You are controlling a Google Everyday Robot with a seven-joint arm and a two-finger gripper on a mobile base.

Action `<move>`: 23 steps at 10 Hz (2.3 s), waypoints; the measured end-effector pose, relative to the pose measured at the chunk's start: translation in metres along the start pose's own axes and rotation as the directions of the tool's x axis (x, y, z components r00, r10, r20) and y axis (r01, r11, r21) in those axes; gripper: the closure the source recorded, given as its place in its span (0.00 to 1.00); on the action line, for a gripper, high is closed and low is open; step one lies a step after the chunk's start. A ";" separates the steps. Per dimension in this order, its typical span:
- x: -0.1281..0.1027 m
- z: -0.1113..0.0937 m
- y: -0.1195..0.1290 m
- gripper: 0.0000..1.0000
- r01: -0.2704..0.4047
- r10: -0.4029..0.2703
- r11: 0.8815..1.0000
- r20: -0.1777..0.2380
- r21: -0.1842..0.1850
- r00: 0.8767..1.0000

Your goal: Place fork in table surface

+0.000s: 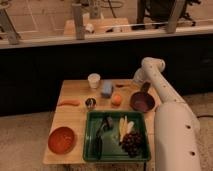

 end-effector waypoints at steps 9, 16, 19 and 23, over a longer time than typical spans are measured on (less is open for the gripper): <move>0.002 0.024 -0.004 0.20 -0.019 0.019 1.000 -0.032 -0.017 0.999; 0.006 0.034 0.002 0.55 -0.015 0.013 0.998 -0.037 -0.054 0.999; 0.009 0.039 0.008 0.73 -0.011 0.008 0.997 -0.044 -0.073 0.999; 0.007 0.035 0.010 0.73 -0.011 0.009 0.997 -0.029 -0.079 1.000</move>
